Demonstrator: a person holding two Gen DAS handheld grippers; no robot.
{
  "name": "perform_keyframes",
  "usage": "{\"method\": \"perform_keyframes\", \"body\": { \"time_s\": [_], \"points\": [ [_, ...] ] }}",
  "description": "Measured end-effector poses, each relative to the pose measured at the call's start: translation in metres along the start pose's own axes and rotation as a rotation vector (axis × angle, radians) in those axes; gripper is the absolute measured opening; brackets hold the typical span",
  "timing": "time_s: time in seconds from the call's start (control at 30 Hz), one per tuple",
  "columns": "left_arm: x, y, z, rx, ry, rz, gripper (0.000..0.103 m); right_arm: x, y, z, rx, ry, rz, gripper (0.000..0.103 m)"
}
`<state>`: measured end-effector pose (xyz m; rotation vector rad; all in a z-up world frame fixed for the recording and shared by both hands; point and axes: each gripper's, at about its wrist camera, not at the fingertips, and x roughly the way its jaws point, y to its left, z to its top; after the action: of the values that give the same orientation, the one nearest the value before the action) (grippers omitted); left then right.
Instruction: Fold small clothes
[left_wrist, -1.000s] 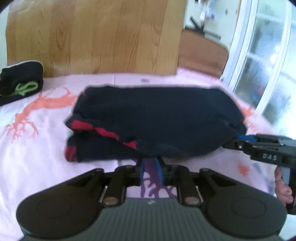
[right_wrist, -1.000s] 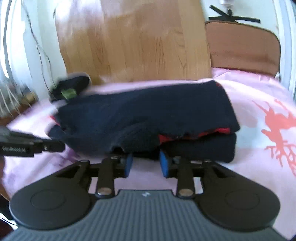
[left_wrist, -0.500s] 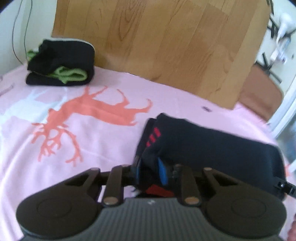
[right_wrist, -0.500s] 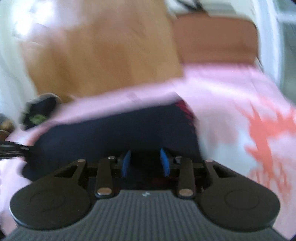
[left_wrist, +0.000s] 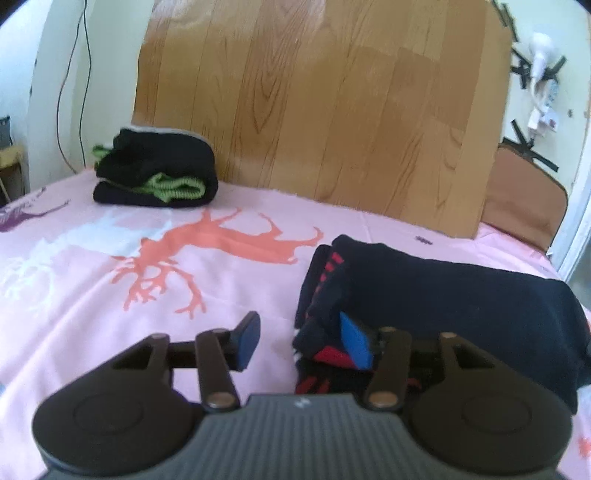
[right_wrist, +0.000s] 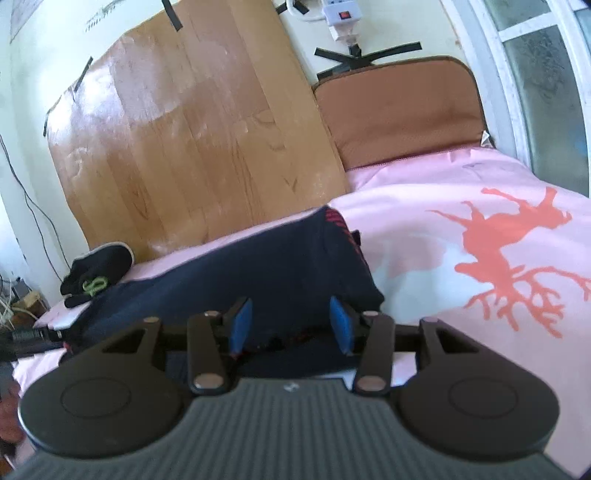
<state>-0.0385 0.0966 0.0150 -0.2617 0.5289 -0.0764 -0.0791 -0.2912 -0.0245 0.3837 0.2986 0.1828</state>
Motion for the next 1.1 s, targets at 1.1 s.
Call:
{"method": "perform_keyframes", "body": {
  "time_s": [1.1],
  "points": [
    [-0.032,0.011,0.022,-0.053,-0.063,-0.051,0.057,-0.031,-0.027,0.015,0.088,-0.079,0.000,0.057]
  ]
}}
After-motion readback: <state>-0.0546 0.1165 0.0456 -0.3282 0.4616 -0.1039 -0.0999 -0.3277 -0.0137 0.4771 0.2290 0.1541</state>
